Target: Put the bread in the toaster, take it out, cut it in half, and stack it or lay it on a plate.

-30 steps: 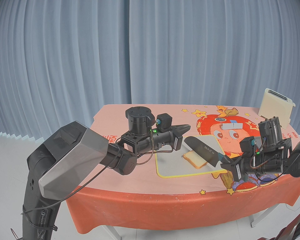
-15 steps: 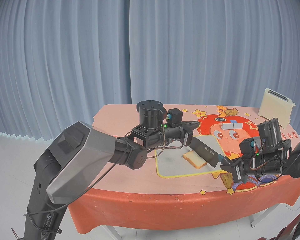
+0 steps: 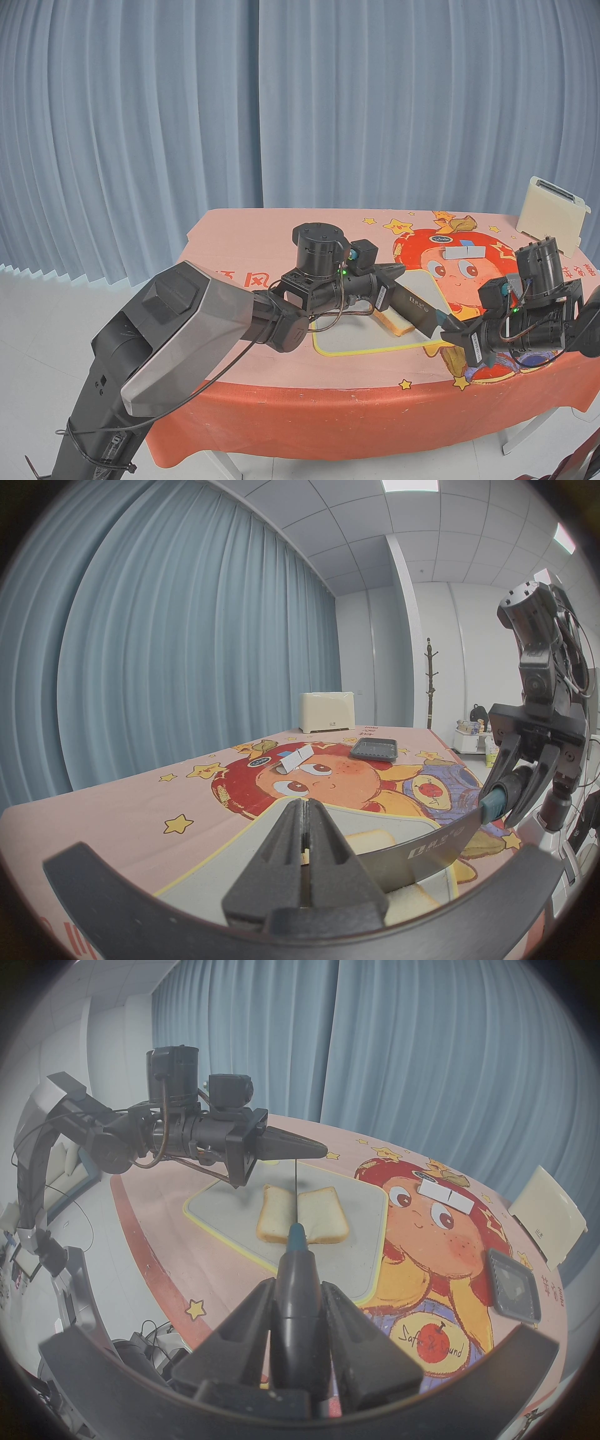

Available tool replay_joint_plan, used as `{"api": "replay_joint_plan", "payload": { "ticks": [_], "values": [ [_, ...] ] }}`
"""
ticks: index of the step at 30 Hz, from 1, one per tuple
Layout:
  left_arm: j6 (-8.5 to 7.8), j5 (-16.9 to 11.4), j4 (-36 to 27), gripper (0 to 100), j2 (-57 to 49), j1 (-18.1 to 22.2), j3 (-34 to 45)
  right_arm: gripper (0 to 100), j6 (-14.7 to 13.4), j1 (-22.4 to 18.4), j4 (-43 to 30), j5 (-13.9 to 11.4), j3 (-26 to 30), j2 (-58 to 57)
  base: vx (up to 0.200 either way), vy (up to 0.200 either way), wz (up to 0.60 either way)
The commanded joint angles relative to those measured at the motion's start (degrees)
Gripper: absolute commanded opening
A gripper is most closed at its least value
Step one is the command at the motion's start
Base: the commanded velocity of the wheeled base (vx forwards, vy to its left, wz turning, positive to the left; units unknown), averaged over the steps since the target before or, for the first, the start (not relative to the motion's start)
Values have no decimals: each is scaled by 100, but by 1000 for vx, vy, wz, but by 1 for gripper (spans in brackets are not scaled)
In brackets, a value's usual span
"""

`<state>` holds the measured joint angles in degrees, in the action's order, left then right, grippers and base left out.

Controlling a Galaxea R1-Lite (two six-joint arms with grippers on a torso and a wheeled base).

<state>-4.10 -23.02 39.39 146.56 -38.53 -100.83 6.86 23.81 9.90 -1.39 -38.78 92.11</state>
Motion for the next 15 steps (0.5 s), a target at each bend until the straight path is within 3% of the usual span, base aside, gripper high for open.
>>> {"api": "replay_joint_plan", "payload": {
  "ticks": [1, 15],
  "values": [
    [-30, -1, -19, 0, 110, -14, 19, 0, -1, 1, -6, -2, 2, -27, 0, 0, 0],
    [-30, -1, -10, 0, 119, -23, -33, 0, 8, 1, -14, -2, 309, 17, 0, 0, 0]
  ]
}}
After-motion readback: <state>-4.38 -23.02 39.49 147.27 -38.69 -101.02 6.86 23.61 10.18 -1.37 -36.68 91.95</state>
